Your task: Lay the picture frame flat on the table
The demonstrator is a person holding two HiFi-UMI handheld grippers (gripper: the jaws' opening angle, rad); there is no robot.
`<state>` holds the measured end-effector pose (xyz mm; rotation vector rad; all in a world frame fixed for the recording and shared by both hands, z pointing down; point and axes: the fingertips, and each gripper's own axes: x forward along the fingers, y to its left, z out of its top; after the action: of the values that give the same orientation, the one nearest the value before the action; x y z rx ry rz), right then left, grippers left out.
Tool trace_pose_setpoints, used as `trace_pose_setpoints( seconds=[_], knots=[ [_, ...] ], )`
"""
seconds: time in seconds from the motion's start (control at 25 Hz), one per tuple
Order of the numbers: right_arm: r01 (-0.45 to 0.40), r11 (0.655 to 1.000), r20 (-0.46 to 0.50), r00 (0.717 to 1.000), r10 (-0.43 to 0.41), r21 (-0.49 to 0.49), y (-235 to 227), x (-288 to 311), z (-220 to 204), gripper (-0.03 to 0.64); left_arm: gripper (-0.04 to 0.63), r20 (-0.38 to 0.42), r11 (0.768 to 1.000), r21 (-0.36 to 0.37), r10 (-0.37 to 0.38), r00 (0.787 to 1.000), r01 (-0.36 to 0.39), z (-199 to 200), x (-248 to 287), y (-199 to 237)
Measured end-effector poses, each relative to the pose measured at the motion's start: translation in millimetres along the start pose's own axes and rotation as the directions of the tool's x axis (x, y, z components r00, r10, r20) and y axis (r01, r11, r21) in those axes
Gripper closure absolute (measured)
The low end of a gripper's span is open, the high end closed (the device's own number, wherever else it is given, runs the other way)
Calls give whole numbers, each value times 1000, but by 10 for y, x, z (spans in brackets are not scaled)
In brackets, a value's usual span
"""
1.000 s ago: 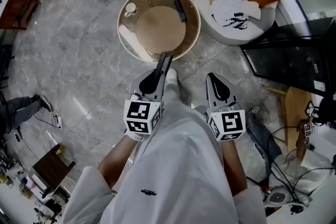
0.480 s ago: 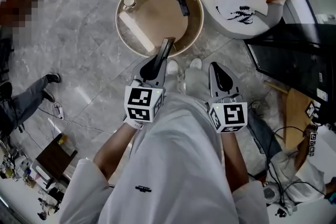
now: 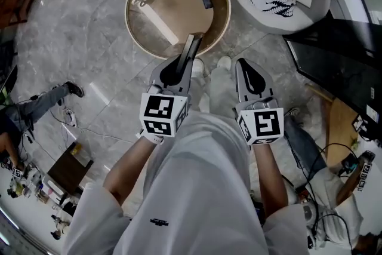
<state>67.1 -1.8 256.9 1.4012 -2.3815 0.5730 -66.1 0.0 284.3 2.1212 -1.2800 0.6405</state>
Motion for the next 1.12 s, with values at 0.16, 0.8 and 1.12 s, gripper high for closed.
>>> trace_pose_setpoints(
  seconds=[0.16,0.8,1.12],
  knots=[
    [-23,1000,-12,1000,23,10,-100,164,-141,609,531,-13,1000,-4,3,1000,-3,-36,232,-1],
    [-62,998,-47,997,63,15,-475,897,-843,609,531,-65,999,-38,14,998,-17,-504,1250,169],
    [-56,998,-72,996,56,7,-629,1135,-1118,609,531,-68,998,-55,4,998,-8,-669,1573,254]
  ],
)
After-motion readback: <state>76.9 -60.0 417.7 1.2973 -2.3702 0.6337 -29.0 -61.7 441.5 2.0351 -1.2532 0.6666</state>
